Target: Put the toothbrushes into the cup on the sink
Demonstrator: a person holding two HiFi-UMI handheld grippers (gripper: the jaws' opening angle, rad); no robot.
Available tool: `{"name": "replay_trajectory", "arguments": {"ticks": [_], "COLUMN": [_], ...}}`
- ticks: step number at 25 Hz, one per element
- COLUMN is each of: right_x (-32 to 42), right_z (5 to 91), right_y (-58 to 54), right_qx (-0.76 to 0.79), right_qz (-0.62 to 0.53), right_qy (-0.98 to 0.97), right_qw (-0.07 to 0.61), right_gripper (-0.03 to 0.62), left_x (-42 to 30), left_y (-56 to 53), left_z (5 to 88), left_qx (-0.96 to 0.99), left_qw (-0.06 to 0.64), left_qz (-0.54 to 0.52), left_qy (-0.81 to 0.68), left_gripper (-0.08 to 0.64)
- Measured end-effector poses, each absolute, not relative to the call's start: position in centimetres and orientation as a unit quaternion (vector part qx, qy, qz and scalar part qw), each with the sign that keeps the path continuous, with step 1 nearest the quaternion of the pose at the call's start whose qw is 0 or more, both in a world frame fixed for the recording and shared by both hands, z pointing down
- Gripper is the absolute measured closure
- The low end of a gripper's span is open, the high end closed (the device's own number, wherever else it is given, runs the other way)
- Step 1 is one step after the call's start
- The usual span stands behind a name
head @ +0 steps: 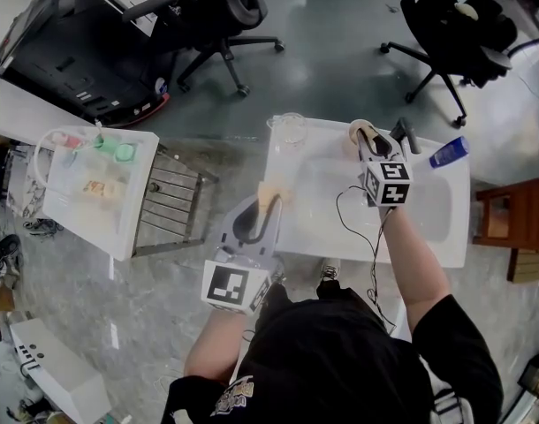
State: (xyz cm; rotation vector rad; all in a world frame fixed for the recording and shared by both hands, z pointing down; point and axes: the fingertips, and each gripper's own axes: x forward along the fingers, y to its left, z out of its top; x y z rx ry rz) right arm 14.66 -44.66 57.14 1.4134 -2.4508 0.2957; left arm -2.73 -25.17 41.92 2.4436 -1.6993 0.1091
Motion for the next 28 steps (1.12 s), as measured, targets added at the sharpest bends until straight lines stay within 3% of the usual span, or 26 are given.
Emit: {"name": "replay_trajectory", "arguments": {"ticks": [8,15,24,28], "right_x": [13.6,12.9,11.6,10.5], "right_z": [55.9,52.3,44.3,41.3], "right_y": [-44.0,-42.1,-37.0,-33.5], "right_qx": [0.482,0.48,0.463,0.44], "right_qz": [0.099,0.066,0.034,0.015], "right_qy": [-0.861,-0.868,-0.885,-0.898], "right_qw": [0.131,0.108,0.034,0.018], "right_gripper": [0.386,0.348,0.363,0.451], "left_x": [-3.6,-4.0,-4.1,-3.9], "left_y": [-24.4,-23.8,-23.3,-23.1], "left_z": [41.4,41.3,40.4,40.0], "left_qx": [0.819,0.825,0.838,0.846], "left_qw": [0.078,0.078,0.07,0.064], "left_qz": [0.032,0.025,0.013,0.009], "left_qy": [-0.568,-0.559,-0.541,-0.53], "left_gripper": [0.503,0.503,0.503,0.503]}}
